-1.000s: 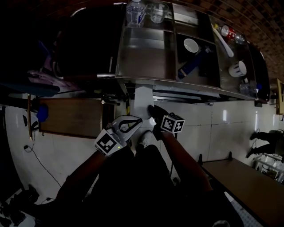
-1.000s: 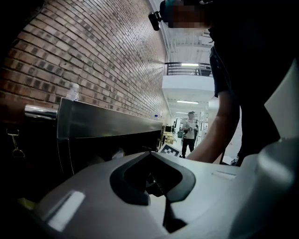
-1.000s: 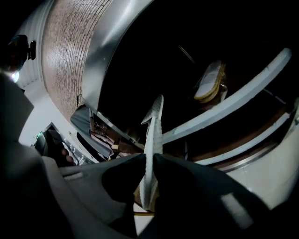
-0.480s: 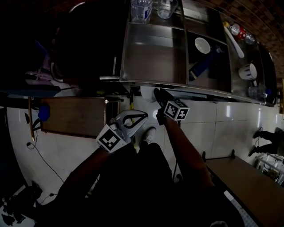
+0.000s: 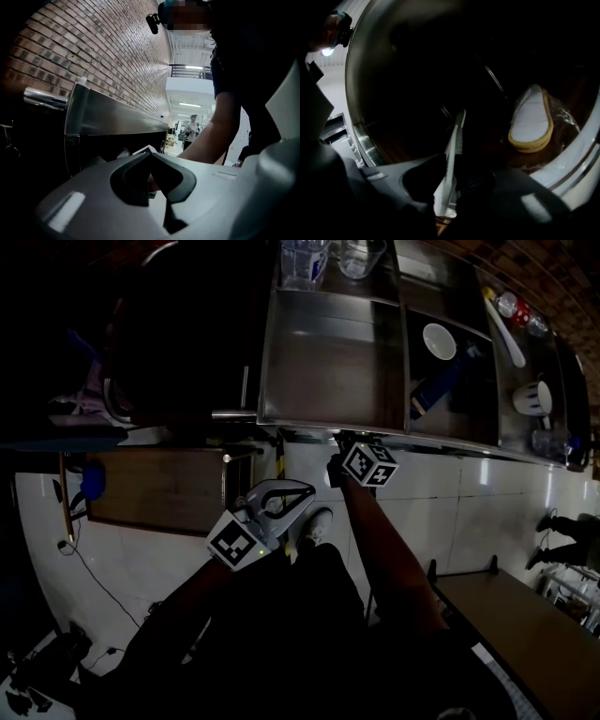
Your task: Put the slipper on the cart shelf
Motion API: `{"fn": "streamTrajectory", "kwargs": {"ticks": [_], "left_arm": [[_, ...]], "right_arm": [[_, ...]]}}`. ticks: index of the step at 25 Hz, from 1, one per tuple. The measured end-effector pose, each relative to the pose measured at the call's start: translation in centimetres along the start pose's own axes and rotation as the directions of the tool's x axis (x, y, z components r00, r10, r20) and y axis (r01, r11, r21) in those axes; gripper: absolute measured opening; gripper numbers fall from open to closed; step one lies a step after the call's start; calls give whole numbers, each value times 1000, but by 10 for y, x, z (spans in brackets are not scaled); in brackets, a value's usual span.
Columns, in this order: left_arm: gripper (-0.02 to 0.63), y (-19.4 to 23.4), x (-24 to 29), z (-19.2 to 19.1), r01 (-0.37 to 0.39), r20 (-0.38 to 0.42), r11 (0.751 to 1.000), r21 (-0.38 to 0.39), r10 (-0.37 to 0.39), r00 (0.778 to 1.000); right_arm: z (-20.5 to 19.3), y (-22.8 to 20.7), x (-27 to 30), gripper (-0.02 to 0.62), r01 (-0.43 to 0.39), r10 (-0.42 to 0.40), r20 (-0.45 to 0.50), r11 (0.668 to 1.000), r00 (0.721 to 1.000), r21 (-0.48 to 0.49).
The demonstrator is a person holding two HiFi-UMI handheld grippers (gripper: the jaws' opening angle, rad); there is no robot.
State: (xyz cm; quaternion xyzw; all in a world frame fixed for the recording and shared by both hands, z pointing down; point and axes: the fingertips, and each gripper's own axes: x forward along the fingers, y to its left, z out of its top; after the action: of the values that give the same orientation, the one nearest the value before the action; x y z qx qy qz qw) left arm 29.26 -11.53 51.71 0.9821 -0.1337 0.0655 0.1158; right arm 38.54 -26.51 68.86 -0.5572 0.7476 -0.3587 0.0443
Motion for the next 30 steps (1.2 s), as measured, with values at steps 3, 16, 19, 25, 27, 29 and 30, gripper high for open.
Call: {"fn": "streamTrajectory", "kwargs": {"ticks": [3, 16, 19, 25, 27, 29, 30], "left_arm": [[5, 4, 0, 1, -1, 7, 1000, 5, 1, 1000], [5, 17, -4, -5, -40, -3, 999, -22, 40, 999], [5, 20, -1, -3, -44, 5, 999, -23, 44, 999], [5, 20, 4, 0, -39, 11, 999, -18, 39, 999], [5, 17, 3, 0, -42, 14, 999, -19, 42, 999], [5, 14, 2, 1, -43, 11, 999, -23, 43, 999], [5, 12, 1, 1, -42, 8, 999, -21, 42, 999]], "right_arm": [[3, 0, 7, 60, 15, -14, 4, 998, 1000, -58], [2, -18, 13, 142, 126, -137, -24, 954, 990, -271], [0, -22, 11, 226, 138, -151, -27, 952, 988, -273], [12, -35, -8, 270, 209, -213, 16, 938, 977, -275], [17, -37, -17, 270, 216, -213, 37, 942, 976, -256], [23, -35, -29, 270, 219, -214, 46, 941, 976, -259], [25, -34, -35, 270, 220, -215, 48, 938, 975, -269]]}}
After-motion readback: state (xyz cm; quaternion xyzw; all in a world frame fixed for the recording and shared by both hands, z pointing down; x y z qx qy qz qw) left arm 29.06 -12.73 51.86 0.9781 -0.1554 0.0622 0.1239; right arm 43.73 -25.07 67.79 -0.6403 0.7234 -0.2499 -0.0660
